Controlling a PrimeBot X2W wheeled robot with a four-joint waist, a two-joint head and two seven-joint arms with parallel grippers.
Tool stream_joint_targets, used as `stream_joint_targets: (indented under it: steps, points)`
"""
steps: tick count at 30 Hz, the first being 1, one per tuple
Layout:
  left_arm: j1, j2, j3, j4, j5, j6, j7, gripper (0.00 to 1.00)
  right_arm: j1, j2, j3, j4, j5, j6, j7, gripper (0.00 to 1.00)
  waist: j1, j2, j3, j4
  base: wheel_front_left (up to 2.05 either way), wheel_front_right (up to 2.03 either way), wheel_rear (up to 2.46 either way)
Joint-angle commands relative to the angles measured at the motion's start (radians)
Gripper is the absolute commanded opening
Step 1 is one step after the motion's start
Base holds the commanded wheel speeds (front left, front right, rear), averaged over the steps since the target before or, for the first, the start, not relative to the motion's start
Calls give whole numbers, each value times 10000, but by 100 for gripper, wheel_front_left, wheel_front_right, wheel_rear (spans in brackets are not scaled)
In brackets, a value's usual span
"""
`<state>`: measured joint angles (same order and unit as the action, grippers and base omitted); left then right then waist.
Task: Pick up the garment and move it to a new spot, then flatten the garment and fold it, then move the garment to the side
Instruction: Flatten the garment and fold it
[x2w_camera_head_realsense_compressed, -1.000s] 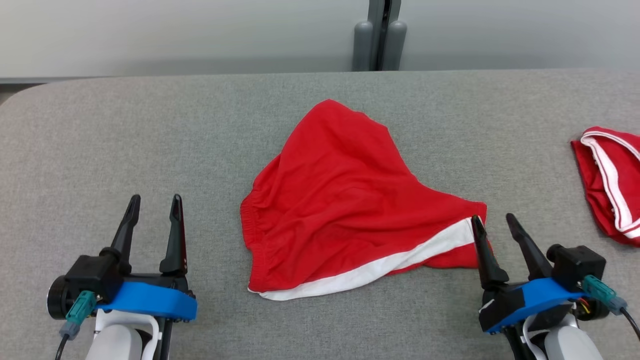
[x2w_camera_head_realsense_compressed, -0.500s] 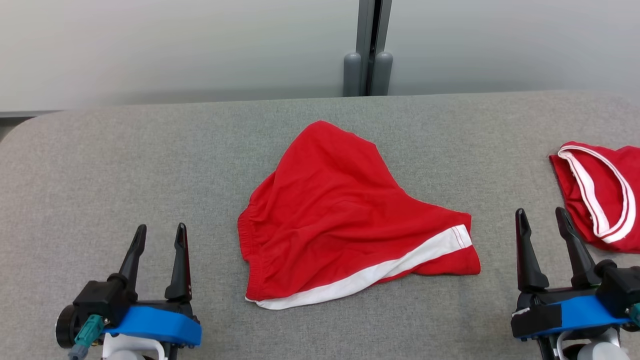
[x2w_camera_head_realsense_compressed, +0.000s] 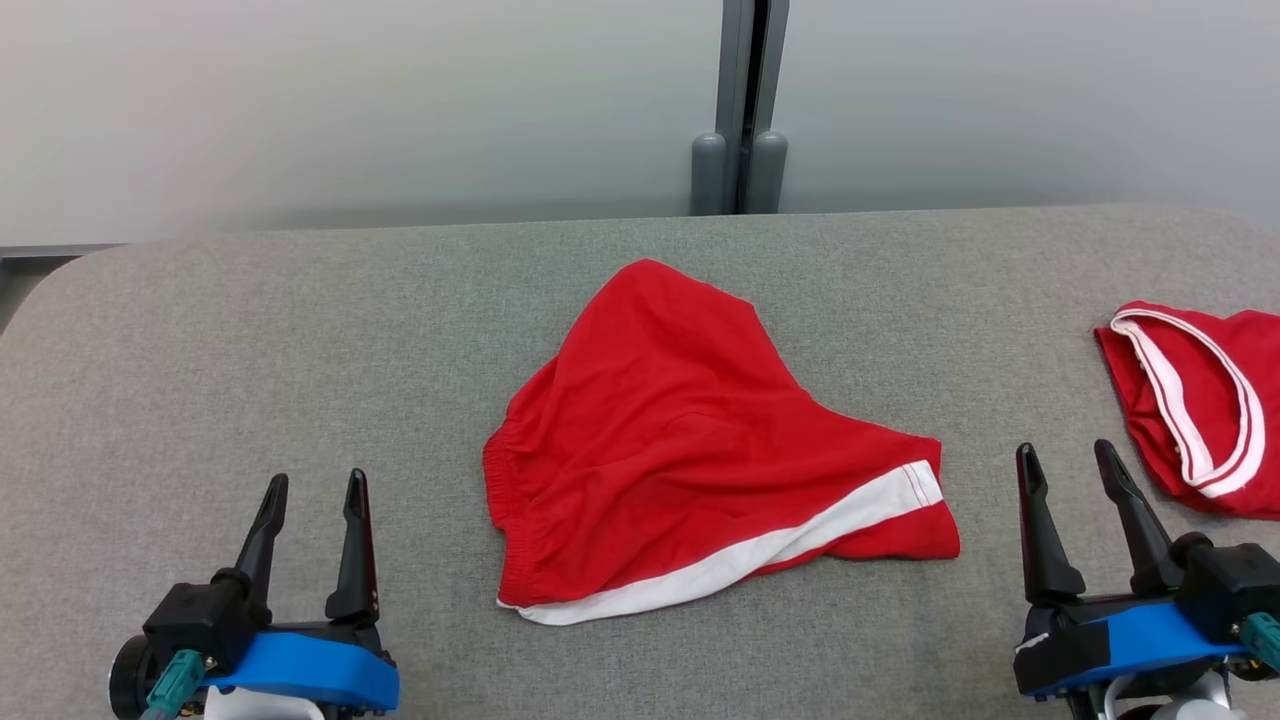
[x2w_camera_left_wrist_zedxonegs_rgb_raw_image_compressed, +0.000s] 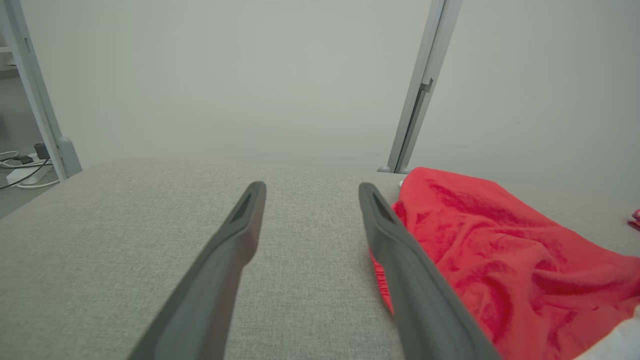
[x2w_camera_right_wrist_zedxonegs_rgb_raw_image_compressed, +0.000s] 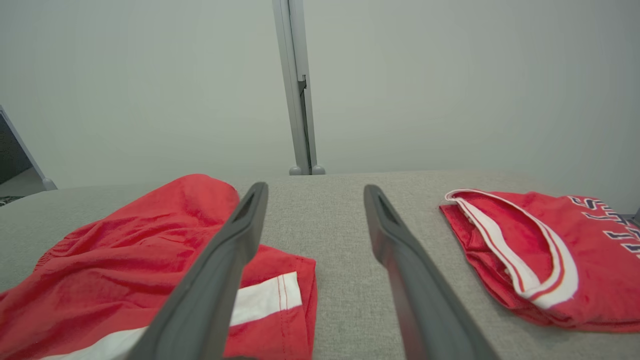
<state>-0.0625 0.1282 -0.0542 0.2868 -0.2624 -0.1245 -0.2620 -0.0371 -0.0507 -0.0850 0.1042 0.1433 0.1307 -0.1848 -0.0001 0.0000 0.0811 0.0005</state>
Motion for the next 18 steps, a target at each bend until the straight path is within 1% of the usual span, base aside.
stream_joint_targets:
  steps: [1, 8, 11, 13, 15, 18]
  points:
    - [115, 5, 26, -51, 60, -91, -38, 100, 114, 2, 18, 3, 88, 1, 49, 100, 1, 0, -6, 16, 0, 0, 0]
    - [119, -45, -66, -49, 27, -86, -38, 100, 128, 3, 57, 145, 8, 1, 138, 100, 1, 0, 7, 120, 0, 0, 0]
    - [152, 232, -880, 250, -223, -88, 37, 100, 38, 3, 96, 168, 0, 1, 159, 100, 1, 0, 62, 137, 0, 0, 0]
    - [145, 473, -1660, 357, -440, -87, 283, 100, -3, 3, 110, 179, 29, 1, 176, 100, 1, 0, 100, 142, 0, 0, 0]
    - [128, 764, -2494, 419, -844, -63, 573, 100, -46, 3, 147, 203, 64, 1, 176, 100, 1, 0, 143, 132, 0, 0, 0]
    - [85, 1274, -3475, 474, -1579, -58, 1025, 100, -111, 2, 206, 260, 104, 1, 145, 100, 1, 0, 166, 91, 0, 0, 0]
